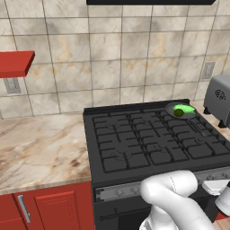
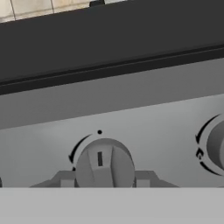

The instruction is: Put the corn and lime in the pan. Then turn on the rear right burner and set the heat to medium.

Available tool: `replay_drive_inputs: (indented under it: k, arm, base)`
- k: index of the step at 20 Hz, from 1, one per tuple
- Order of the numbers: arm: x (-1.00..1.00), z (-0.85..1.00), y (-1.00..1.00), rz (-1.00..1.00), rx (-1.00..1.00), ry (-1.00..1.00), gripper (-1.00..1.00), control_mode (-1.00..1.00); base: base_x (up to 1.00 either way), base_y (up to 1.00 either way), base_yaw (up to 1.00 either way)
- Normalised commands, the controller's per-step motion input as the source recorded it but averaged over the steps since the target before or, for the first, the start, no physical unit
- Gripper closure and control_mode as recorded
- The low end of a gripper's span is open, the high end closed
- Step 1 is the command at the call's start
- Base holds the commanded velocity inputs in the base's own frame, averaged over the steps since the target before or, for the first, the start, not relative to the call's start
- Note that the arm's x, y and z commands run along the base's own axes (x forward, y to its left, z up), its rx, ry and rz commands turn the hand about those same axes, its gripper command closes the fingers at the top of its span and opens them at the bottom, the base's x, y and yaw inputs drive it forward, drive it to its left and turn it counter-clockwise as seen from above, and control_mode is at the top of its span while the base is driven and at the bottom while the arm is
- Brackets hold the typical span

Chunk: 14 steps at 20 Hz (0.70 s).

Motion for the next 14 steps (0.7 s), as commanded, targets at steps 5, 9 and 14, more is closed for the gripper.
replay_drive_inputs:
  k: [5,9,14]
  arm:
    - [0.0,-0.04,0.0,0.0,-0.18,-0.03,1.0,-1.0]
    - [0.0,0.0,0.0,0.0,-0.24,0.0,1.0,-1.0]
    - [0.02,0.0,0.0,0.0,-0.21,0.03,1.0,-1.0]
  base:
    - [0.0,0.0,0.0]
    - [0.0,0.0,0.0]
    - [0.0,0.0,0.0]
